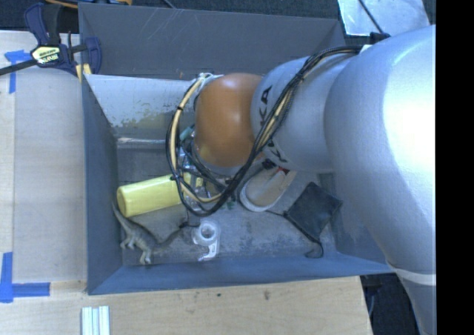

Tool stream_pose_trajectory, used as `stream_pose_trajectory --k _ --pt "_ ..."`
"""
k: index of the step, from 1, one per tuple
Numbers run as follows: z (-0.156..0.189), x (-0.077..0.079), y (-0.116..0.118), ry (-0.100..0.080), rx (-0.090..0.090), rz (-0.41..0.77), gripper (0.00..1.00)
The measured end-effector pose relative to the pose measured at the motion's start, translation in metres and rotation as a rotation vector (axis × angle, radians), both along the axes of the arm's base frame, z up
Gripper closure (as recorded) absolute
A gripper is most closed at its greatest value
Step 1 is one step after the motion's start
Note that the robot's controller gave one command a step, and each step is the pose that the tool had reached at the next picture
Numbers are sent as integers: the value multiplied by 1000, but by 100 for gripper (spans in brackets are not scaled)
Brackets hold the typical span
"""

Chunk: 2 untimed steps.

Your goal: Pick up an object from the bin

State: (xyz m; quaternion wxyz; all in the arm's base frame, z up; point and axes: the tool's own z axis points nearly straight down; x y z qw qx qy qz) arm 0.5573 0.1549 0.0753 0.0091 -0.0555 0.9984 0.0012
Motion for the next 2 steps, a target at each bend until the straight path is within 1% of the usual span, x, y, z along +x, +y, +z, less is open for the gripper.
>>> stream_pose_trajectory --k 1,2 --pt "-5 19 51 15 -4 160 100" --pt "-5 19 51 15 -4 159 100"
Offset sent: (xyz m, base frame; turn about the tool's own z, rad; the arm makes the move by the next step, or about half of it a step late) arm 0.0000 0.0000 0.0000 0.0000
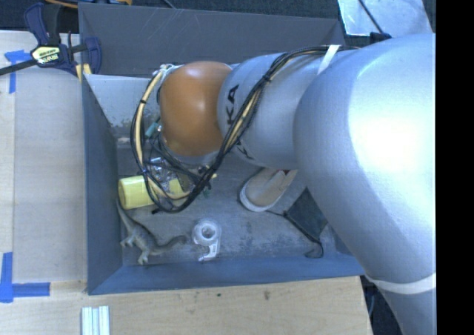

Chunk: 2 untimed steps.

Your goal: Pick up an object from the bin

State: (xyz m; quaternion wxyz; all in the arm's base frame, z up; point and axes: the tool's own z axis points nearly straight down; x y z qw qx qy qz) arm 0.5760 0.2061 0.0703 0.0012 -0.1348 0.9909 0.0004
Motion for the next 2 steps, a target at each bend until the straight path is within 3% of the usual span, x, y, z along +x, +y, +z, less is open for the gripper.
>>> stream_pose_trajectory --k 1,2 --pt "51 23 6 5 -2 -2 100" --pt "61 13 8 -10 3 1 100"
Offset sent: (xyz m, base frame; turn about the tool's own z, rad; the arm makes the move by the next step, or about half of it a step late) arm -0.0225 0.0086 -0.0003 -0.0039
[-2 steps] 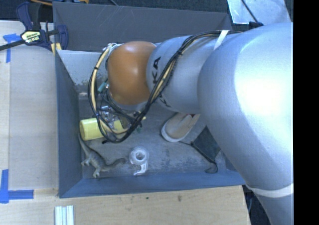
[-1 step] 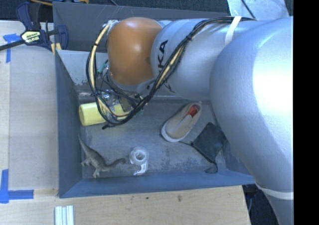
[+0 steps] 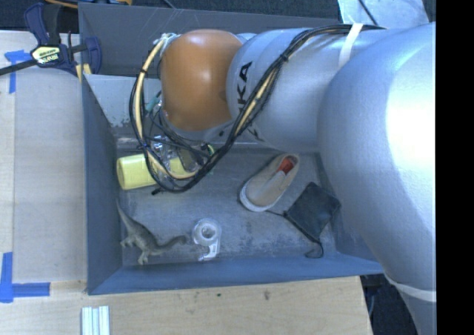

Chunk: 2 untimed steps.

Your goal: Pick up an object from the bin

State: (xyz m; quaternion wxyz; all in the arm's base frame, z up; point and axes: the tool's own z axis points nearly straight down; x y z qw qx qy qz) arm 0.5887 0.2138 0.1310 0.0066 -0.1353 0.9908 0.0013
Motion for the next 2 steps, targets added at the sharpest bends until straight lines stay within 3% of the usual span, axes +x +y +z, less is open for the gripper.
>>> stream_pose_trajectory --k 1,2 --pt "35 -1 0 18 -6 11 100" --pt "97 -8 4 13 -5 12 100"
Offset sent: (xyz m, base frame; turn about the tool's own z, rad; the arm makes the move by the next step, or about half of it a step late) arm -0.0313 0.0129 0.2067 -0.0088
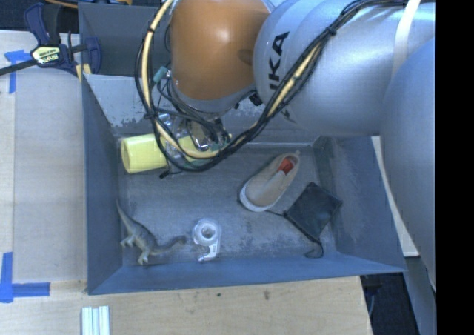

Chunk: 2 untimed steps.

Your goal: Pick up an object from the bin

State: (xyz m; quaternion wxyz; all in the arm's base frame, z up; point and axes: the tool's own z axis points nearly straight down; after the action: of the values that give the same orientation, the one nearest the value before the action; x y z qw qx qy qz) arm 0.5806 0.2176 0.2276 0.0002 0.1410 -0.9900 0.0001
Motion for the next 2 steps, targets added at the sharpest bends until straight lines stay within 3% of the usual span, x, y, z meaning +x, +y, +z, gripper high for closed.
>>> stream_pose_trajectory --k 1,2 --pt "62 2 7 -2 1 -14 100" --pt "46 -4 9 -15 6 -6 100"
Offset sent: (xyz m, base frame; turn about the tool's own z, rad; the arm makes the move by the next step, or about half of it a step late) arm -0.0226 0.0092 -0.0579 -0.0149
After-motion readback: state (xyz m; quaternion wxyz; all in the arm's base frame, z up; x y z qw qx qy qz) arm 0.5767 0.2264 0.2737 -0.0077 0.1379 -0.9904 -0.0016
